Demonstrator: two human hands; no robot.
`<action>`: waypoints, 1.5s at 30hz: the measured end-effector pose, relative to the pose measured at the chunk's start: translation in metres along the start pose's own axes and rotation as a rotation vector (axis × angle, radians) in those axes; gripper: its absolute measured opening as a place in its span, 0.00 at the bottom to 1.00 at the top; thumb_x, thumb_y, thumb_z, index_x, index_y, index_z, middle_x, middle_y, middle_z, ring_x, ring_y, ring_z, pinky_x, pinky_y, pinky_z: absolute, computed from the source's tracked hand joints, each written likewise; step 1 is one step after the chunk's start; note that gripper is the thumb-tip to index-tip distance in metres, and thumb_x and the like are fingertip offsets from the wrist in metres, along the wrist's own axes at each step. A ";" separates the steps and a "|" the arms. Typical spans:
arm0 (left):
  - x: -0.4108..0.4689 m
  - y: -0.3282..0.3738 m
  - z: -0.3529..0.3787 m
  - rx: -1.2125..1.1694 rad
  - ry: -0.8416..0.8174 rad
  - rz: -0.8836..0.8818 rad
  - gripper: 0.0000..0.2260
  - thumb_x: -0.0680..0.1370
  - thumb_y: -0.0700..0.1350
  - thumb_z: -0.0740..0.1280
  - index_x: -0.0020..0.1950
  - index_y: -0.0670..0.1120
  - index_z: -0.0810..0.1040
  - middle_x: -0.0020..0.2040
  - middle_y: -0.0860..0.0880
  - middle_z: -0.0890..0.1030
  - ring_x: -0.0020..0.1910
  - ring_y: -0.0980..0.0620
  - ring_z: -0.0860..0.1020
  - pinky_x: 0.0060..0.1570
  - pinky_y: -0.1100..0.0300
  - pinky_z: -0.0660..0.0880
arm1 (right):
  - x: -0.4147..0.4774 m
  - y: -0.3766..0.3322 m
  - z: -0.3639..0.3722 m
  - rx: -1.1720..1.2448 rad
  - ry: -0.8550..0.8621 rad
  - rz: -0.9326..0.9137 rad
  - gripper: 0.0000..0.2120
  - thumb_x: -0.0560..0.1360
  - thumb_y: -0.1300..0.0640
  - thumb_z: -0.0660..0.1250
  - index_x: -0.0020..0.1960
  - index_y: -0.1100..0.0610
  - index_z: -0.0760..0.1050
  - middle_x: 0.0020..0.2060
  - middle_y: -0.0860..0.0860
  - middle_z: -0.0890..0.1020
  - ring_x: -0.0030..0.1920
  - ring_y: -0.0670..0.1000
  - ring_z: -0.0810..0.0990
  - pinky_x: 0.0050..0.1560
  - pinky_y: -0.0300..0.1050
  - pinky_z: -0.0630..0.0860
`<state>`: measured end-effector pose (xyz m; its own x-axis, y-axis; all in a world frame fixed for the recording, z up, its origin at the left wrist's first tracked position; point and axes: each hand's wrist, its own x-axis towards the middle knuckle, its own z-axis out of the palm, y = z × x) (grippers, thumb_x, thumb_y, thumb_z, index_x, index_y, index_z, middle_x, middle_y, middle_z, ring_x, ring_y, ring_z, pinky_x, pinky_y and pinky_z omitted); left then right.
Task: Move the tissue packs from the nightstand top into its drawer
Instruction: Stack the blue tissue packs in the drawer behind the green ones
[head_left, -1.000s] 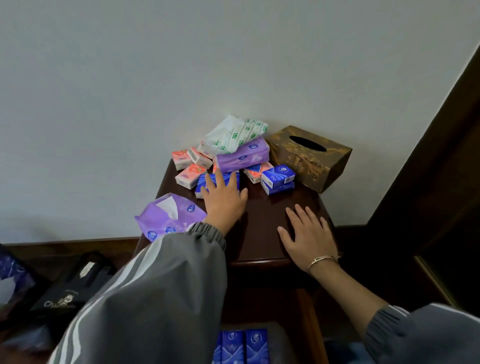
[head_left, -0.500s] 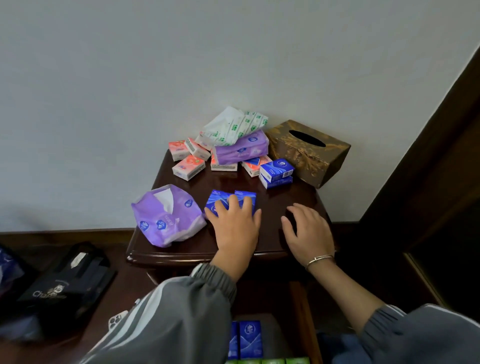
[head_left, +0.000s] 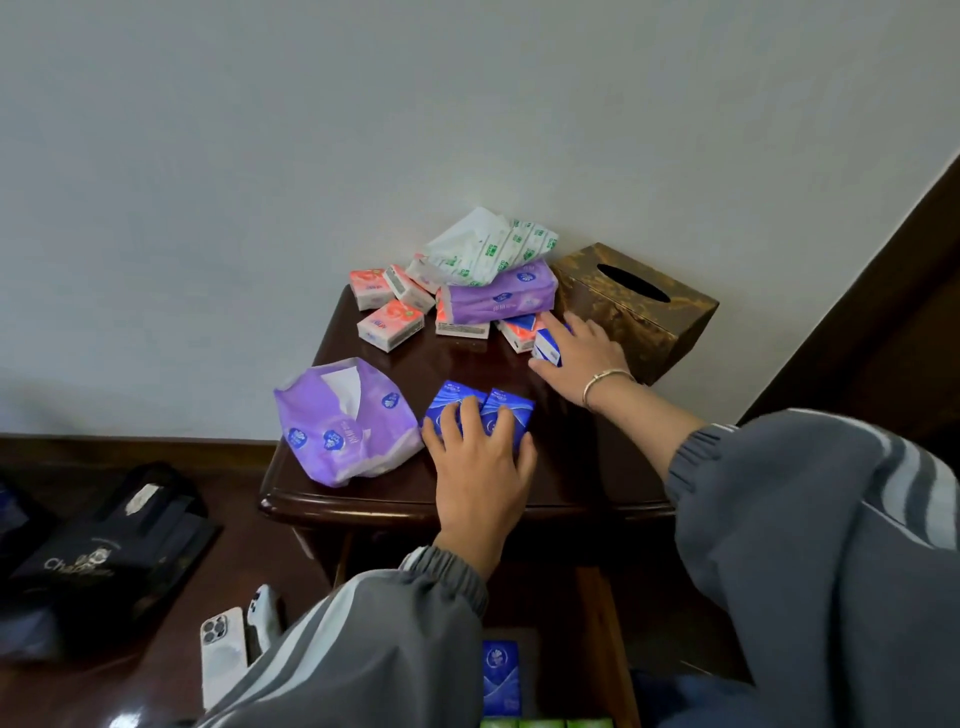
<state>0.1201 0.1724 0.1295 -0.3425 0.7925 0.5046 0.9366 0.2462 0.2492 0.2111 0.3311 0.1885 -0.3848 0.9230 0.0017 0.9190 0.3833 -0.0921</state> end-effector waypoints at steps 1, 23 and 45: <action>0.000 0.000 0.001 -0.017 0.000 -0.009 0.14 0.73 0.54 0.62 0.50 0.47 0.78 0.60 0.38 0.76 0.58 0.35 0.74 0.61 0.37 0.67 | 0.003 -0.001 0.003 -0.005 -0.039 0.009 0.33 0.75 0.38 0.58 0.76 0.46 0.51 0.76 0.50 0.56 0.75 0.58 0.54 0.70 0.58 0.61; 0.001 0.001 0.003 0.043 -0.085 -0.072 0.27 0.73 0.62 0.62 0.70 0.54 0.71 0.66 0.38 0.72 0.68 0.35 0.67 0.66 0.32 0.58 | -0.075 0.053 -0.050 -0.322 -0.344 -0.295 0.43 0.71 0.60 0.65 0.75 0.37 0.45 0.77 0.42 0.49 0.76 0.52 0.39 0.73 0.59 0.46; 0.022 0.008 -0.020 0.088 -0.426 -0.126 0.36 0.66 0.68 0.63 0.71 0.59 0.63 0.65 0.39 0.62 0.60 0.38 0.65 0.56 0.45 0.66 | -0.120 0.083 -0.008 0.282 -0.109 -0.107 0.31 0.64 0.44 0.76 0.61 0.47 0.66 0.59 0.48 0.76 0.57 0.48 0.75 0.49 0.39 0.70</action>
<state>0.1185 0.1807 0.1592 -0.4108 0.9077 0.0855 0.8985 0.3871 0.2067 0.3341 0.2524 0.1886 -0.4990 0.8630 -0.0792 0.8188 0.4396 -0.3693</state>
